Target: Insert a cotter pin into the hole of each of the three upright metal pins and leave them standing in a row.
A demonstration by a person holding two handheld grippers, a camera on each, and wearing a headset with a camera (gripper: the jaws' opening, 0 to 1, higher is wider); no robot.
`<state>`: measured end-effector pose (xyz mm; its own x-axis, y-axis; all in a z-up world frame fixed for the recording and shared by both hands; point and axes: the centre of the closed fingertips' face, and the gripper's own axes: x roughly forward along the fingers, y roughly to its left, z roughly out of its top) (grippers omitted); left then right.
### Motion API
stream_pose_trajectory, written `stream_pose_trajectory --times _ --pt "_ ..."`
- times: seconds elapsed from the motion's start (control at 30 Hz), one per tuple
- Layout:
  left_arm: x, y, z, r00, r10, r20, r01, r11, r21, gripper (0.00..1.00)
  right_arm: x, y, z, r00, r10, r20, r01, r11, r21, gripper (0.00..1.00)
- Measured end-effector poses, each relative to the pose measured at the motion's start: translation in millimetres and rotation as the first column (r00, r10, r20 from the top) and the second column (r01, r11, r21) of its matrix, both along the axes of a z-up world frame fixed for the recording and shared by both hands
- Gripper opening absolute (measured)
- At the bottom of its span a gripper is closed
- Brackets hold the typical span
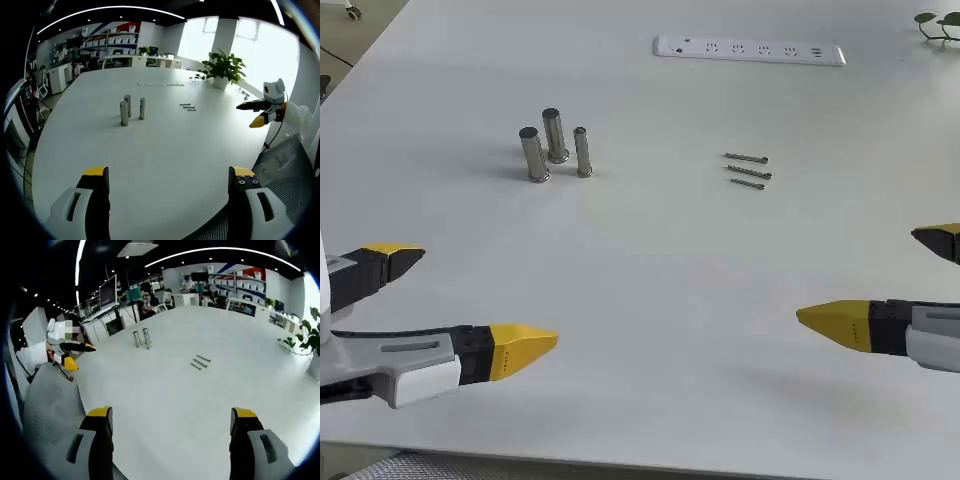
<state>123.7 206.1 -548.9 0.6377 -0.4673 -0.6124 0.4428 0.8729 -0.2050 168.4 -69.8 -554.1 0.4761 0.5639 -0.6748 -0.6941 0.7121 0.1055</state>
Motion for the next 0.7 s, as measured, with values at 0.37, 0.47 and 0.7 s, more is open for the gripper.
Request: stream_pose_trajectory --times 0.37,0.47,0.7 --pt "0.5 -0.6 -0.9 1.000 -0.002 -0.014 0.002 1.000 0.002 0.98 2.5 4.4 1.9 1.000 -0.008 0.005 0.008 1.000 0.021 0.96" --pt "1.0 -3.5 -2.8 1.000 -0.009 -0.017 0.009 1.000 0.011 0.97 2.8 2.7 1.8 1.000 -0.012 0.006 0.012 1.000 0.023 0.96" --pt "-2.0 1.1 -13.4 0.999 -0.017 -0.042 0.020 0.996 0.092 0.98 0.5 -3.5 0.0 1.000 -0.030 -0.004 0.031 0.999 0.033 0.96"
